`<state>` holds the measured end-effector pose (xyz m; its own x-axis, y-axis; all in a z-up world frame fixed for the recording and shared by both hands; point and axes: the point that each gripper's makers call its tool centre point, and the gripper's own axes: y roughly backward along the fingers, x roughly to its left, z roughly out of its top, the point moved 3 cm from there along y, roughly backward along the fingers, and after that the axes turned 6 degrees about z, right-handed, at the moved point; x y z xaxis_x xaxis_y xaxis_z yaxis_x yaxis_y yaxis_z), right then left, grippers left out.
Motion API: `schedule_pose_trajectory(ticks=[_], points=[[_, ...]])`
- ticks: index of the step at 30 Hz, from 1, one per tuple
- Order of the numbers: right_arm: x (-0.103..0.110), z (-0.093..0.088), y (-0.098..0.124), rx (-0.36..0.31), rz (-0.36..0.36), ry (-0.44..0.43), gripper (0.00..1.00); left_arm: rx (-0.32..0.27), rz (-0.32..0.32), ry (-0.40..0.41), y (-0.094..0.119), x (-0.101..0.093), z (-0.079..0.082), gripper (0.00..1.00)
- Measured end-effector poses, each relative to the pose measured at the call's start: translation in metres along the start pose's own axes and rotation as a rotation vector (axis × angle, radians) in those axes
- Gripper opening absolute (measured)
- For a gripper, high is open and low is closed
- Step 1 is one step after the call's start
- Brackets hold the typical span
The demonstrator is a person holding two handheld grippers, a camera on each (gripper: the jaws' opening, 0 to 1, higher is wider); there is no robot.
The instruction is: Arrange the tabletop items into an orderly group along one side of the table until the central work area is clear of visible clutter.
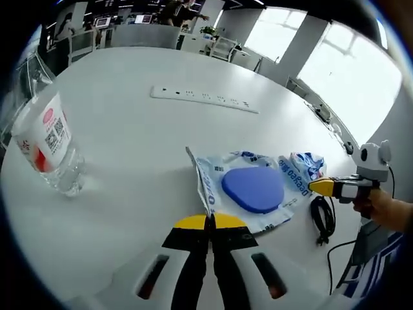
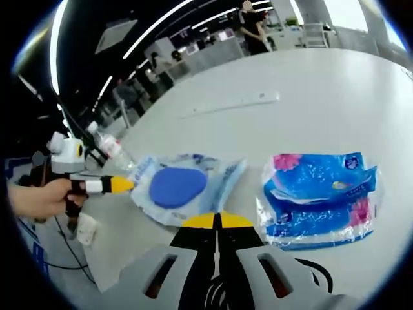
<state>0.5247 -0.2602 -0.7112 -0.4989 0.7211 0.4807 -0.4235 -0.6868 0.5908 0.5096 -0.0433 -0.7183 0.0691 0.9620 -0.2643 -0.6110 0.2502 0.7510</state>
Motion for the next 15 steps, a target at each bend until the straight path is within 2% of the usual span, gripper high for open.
schedule_pose_trajectory(ticks=[15], points=[[-0.0032, -0.0034, -0.0036, 0.006, -0.013, -0.013, 0.00, 0.005, 0.000, 0.024, -0.0051, 0.0018, 0.0007, 0.00]])
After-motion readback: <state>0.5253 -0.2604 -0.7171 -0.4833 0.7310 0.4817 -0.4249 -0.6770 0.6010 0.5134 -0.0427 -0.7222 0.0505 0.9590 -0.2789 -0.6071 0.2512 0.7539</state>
